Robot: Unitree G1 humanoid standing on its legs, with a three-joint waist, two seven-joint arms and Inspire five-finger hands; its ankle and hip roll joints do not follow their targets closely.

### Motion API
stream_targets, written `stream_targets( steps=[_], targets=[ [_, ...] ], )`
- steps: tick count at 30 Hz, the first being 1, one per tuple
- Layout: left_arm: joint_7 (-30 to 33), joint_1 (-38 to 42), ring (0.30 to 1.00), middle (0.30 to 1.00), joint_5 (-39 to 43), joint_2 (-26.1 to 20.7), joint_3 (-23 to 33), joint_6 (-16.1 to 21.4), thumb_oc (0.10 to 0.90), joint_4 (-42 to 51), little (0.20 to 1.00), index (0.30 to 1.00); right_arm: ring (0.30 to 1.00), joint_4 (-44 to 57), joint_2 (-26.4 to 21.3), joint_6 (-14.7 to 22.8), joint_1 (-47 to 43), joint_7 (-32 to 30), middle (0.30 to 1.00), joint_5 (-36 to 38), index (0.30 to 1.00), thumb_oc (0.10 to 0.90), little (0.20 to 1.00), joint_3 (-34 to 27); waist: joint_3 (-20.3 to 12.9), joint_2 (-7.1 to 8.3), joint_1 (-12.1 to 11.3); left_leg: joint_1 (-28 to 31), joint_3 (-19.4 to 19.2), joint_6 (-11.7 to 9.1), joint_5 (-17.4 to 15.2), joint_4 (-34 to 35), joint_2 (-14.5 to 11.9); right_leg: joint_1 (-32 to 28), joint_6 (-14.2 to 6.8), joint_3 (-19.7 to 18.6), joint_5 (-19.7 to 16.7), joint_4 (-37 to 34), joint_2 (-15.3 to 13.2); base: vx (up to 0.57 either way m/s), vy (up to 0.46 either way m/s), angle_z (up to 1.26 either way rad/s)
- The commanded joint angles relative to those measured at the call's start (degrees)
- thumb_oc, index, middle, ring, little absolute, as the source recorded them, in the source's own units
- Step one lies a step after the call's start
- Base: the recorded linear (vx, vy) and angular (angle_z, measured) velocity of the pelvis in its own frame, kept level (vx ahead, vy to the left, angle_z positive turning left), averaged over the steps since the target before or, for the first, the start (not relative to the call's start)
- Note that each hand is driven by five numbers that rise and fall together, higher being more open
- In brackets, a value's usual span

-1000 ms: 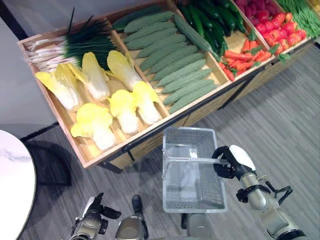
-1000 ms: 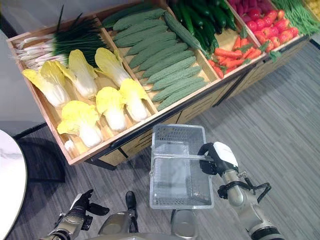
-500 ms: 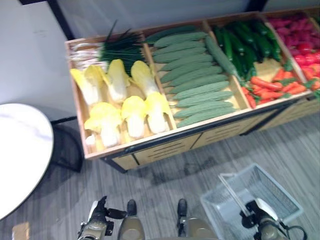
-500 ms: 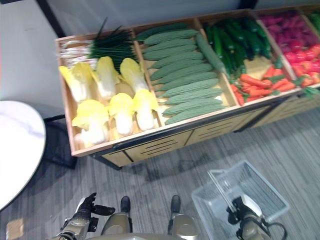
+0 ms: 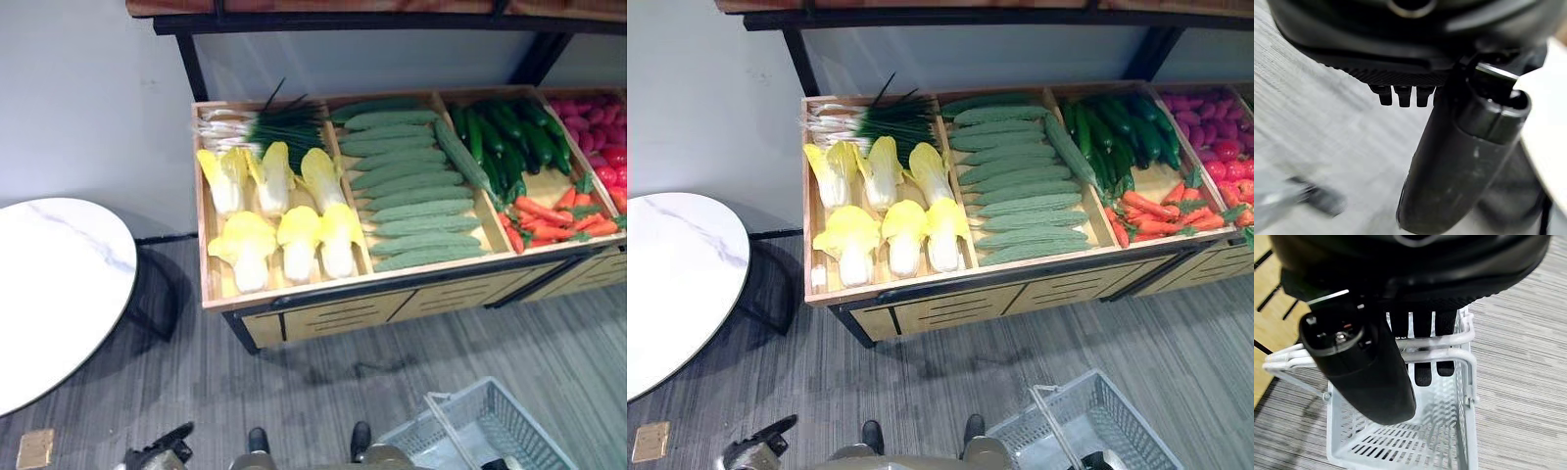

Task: Get the vegetables into the basket

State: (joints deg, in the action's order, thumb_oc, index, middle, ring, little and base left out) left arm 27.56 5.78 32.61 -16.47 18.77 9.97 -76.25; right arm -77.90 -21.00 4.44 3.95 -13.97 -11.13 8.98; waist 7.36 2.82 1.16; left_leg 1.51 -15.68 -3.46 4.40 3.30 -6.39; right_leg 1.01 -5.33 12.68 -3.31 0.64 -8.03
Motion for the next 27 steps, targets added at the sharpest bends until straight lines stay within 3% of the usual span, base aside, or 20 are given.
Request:
stream_targets(
  steps=[1,4,6,7,10,12,16,19,27],
  targets=[
    [8.9,3.0,1.000,1.000,-3.7,-6.6,2.9,4.9,0.900,3.1,1.000,1.000,0.300,-0.3,-3.9,0.4,-2.3,-3.2,0.300,1.3,0.300,0.400,0.300,-0.1,1.2,1.10,-0.5,2.6,-0.1,-3.7,-0.1,1.7,-2.8,1.6,-4.3,-5.4,-2.6,-1.8,-1.0,-0.02,0.034,-0.04],
    [15.9,3.0,1.000,1.000,-7.2,-10.2,3.6,8.5,0.900,15.3,1.000,1.000,0.300,0.5,-3.4,0.9,-1.2,-3.8,0.300,1.3,0.300,0.400,0.300,-0.2,1.0,1.29,-0.8,2.4,0.2,-3.8,-0.3,1.7,-2.7,1.5,-4.6,-5.2,-3.1,-2.2,-1.2,-0.03,0.015,-0.01],
    [21.8,2.2,1.000,1.000,-15.1,-13.2,4.3,9.1,0.900,31.3,1.000,1.000,0.300,0.4,-2.9,1.2,-0.1,-4.0,0.300,1.2,0.300,0.400,0.300,-0.7,0.8,1.49,-1.2,2.2,0.7,-4.0,-0.3,1.7,-2.6,1.2,-4.9,-4.6,-3.3,-2.7,-1.3,-0.03,-0.008,0.03],
    [22.2,1.9,1.000,1.000,-15.6,-12.9,4.4,8.7,0.900,32.0,1.000,1.000,0.300,0.5,-2.8,1.2,0.0,-4.0,0.300,1.2,0.300,0.400,0.300,-0.7,0.8,1.53,-1.2,2.2,0.8,-4.0,-0.3,1.7,-2.6,1.1,-4.9,-4.6,-3.3,-2.7,-1.3,-0.02,-0.017,0.05],
    [26.4,1.6,1.000,1.000,-25.5,-14.3,5.3,5.8,0.900,46.6,1.000,1.000,0.300,0.4,-2.1,1.5,0.9,-3.8,0.300,1.7,0.300,0.400,0.300,-1.1,0.6,1.80,-1.5,2.0,1.3,-4.1,-0.3,1.7,-2.7,0.7,-5.0,-4.1,-3.4,-3.1,-1.4,-0.01,-0.024,0.07],
    [25.3,1.8,1.000,1.000,-33.2,-13.7,3.2,3.4,0.900,57.2,1.000,1.000,0.300,0.5,-1.7,1.9,1.5,-3.5,0.300,2.2,0.300,0.400,0.300,-1.3,0.6,1.95,-1.4,1.8,1.5,-4.2,-0.3,1.7,-2.9,0.5,-5.1,-3.5,-3.4,-3.3,-1.4,-0.03,-0.027,0.07],
    [22.5,2.1,1.000,1.000,-37.2,-13.6,0.1,3.8,0.900,59.9,1.000,1.000,0.300,1.9,-2.4,2.1,1.2,-2.8,0.300,2.1,0.300,0.400,0.300,-0.4,0.5,1.89,-0.9,1.8,1.4,-4.3,-0.2,1.7,-3.0,0.1,-4.9,-3.6,-3.6,-3.8,-1.3,-0.02,-0.013,0.10],
    [18.9,4.2,1.000,1.000,-37.7,-11.8,-5.2,5.0,0.900,63.9,1.000,1.000,0.300,3.3,-2.3,2.2,0.5,-2.7,0.300,1.1,0.300,0.400,0.300,1.2,0.3,1.82,0.0,2.2,1.0,-4.3,-0.2,1.7,-3.1,-0.1,-4.9,-4.0,-3.7,-4.1,-1.1,0.00,0.000,0.00],
    [12.3,6.7,1.000,1.000,-38.3,-7.8,-15.3,5.7,0.900,64.3,1.000,1.000,0.300,5.5,-1.9,2.9,-0.9,-2.2,0.300,0.1,0.300,0.400,0.300,3.4,-0.6,1.84,1.5,3.4,-0.6,-4.4,-0.5,1.7,-3.7,-0.3,-4.7,-5.2,-4.1,-4.8,-0.4,0.00,-0.016,-0.11]
  ],
)
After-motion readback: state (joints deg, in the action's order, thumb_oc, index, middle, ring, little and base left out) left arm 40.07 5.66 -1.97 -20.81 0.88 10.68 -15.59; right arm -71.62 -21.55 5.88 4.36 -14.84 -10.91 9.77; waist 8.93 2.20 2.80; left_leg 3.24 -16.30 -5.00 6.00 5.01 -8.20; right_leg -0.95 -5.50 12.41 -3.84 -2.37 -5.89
